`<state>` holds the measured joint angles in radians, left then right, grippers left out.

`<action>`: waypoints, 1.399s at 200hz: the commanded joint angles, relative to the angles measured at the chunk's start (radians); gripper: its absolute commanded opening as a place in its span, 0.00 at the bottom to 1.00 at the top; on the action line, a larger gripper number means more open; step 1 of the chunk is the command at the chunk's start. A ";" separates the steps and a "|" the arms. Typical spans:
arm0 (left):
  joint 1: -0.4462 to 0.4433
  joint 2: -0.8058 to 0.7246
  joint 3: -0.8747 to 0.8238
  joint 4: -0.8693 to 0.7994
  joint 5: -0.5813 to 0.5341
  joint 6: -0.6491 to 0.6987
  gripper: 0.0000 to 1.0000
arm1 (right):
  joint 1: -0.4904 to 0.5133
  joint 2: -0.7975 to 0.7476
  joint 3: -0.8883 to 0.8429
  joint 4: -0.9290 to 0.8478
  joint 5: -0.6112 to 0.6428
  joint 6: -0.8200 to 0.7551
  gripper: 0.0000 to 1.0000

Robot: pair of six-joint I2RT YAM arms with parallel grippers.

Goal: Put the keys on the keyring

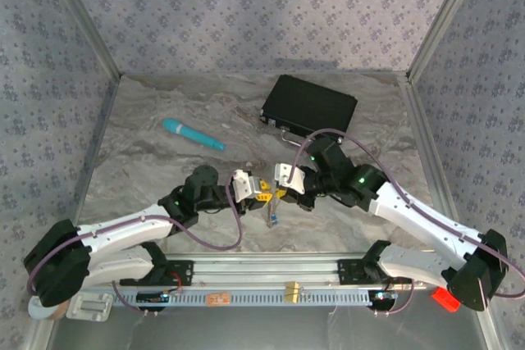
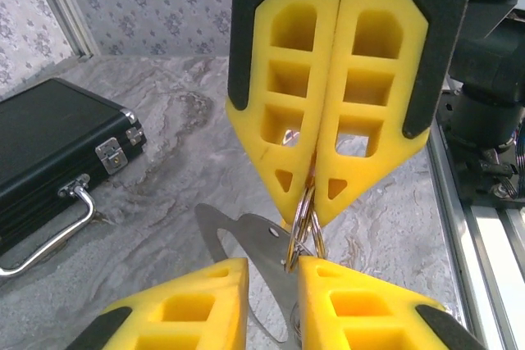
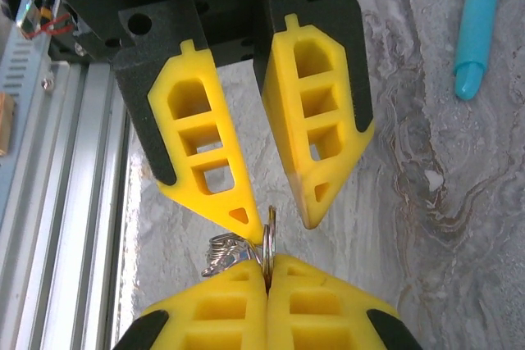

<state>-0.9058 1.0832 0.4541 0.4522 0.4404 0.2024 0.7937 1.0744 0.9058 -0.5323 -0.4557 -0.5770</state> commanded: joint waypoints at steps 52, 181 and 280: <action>-0.010 0.003 0.021 0.043 0.082 0.010 0.12 | 0.053 0.061 0.068 -0.059 0.016 -0.069 0.00; -0.011 -0.017 -0.054 0.172 0.101 -0.038 0.00 | -0.072 -0.174 -0.201 0.262 -0.116 0.185 0.34; -0.010 -0.001 -0.049 0.188 0.107 -0.039 0.00 | -0.071 -0.135 -0.214 0.288 -0.176 0.196 0.23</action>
<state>-0.9062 1.0870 0.4030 0.5804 0.5129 0.1715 0.7246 0.9306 0.7010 -0.2420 -0.5968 -0.3882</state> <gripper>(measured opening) 0.043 0.235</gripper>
